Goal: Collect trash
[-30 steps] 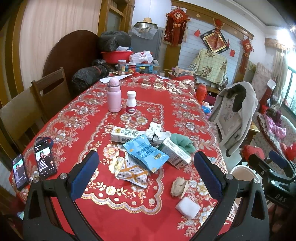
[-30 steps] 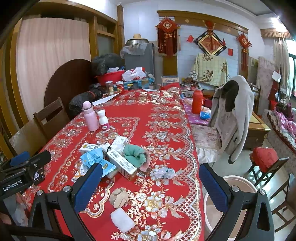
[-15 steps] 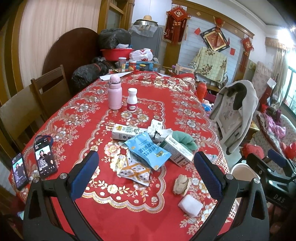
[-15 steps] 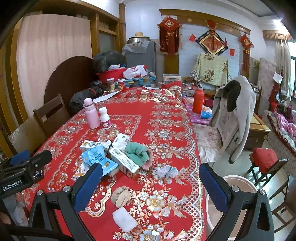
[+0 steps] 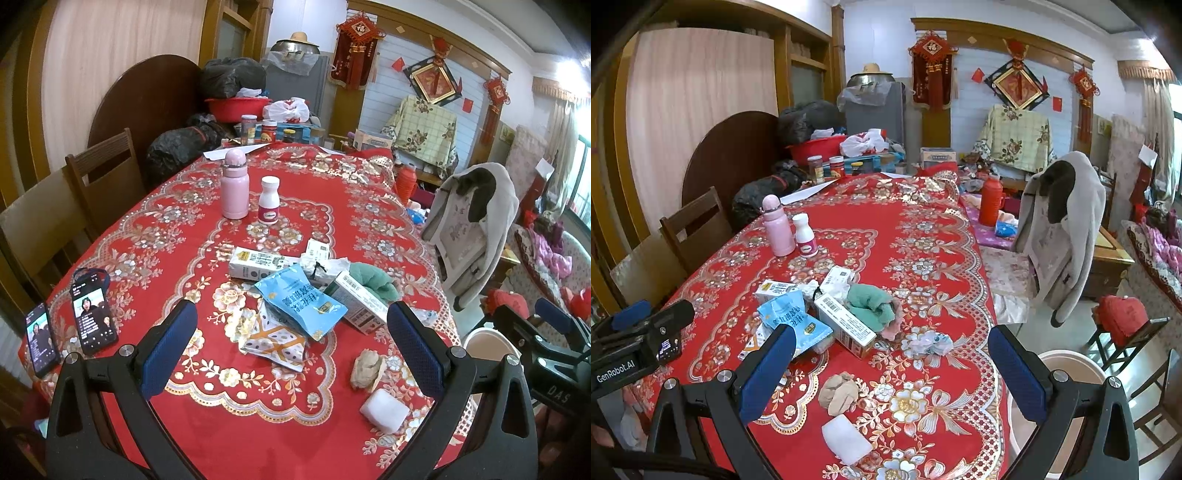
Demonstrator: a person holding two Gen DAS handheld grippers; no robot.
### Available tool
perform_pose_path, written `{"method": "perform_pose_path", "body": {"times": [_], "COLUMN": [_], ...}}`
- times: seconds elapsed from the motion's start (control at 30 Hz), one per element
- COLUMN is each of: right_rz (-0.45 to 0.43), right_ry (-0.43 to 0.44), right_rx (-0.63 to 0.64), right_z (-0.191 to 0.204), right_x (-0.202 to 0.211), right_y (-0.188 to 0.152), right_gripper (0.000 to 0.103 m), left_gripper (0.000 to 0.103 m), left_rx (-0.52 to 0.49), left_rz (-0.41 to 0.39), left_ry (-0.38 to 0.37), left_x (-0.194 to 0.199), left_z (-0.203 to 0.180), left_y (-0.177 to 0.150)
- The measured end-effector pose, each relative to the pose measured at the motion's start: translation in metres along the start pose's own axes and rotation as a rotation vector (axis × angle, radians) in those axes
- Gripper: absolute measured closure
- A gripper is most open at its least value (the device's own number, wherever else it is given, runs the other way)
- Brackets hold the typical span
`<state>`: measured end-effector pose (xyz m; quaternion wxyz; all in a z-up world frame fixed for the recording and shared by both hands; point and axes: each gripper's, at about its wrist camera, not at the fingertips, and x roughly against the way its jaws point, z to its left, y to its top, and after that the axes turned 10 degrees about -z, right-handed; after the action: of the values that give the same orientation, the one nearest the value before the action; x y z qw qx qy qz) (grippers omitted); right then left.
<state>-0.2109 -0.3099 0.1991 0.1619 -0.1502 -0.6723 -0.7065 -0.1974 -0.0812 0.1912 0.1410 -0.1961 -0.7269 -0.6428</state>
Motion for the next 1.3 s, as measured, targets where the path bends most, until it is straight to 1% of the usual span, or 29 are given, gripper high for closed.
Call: {"method": "perform_pose_path", "body": {"times": [0.33,0.9,1.13,1.3], "right_rz": [0.011,0.015,0.028,0.050], "right_ry": [0.013,0.008,0.006,0.007], "right_rx": [-0.007,-0.004,-0.007,0.005], "right_z": [0.000,-0.004,-0.008,-0.008], "right_x": [-0.002,-0.005,-0.009,-0.013], "right_y": [0.000,0.000,-0.003,-0.009], "right_gripper": [0.000,0.000,0.000,0.000], "left_gripper": [0.001,0.001,0.001,0.001], "left_rx": [-0.002,-0.001,0.002,0.004], "left_rz": [0.009,0.011,0.029,0.044], "left_ry": [0.001,0.002,0.010,0.013], "left_x": [0.000,0.000,0.000,-0.008], "left_z": [0.001,-0.001,0.001,-0.002], "left_y": [-0.004,-0.003,-0.016,-0.016]}}
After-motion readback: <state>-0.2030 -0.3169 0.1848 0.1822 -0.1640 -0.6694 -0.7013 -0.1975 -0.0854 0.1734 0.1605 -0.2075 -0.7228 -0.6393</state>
